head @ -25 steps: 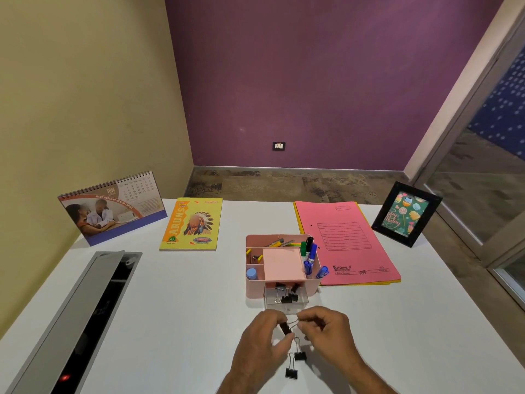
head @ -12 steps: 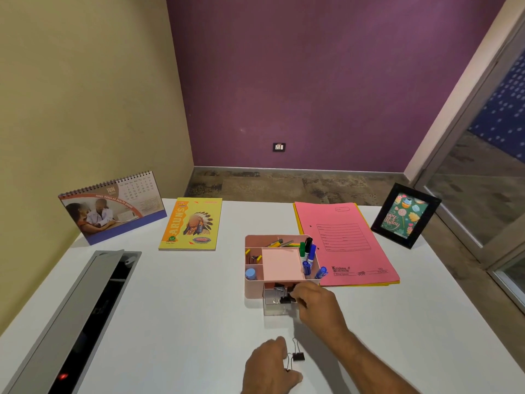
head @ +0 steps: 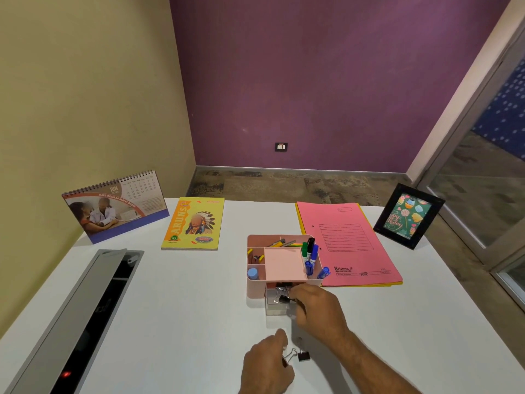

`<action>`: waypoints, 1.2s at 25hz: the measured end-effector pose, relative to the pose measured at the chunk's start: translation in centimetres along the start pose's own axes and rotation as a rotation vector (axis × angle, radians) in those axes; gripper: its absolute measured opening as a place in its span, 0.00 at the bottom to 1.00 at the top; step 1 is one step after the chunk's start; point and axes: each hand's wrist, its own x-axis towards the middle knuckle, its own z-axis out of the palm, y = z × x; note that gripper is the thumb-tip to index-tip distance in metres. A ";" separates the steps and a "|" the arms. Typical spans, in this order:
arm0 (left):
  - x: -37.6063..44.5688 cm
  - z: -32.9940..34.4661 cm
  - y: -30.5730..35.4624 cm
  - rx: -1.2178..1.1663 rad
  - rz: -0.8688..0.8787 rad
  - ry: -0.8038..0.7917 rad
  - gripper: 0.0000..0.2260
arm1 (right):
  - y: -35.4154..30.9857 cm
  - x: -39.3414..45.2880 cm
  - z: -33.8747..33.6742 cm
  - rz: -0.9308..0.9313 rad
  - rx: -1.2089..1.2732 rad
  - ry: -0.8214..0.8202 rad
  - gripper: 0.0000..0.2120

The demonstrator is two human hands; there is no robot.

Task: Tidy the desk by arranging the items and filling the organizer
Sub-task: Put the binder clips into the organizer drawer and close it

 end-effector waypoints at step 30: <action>1.2 -0.3 1.3 -0.386 0.035 0.027 0.22 | 1.7 -1.7 -1.8 0.155 0.415 0.173 0.10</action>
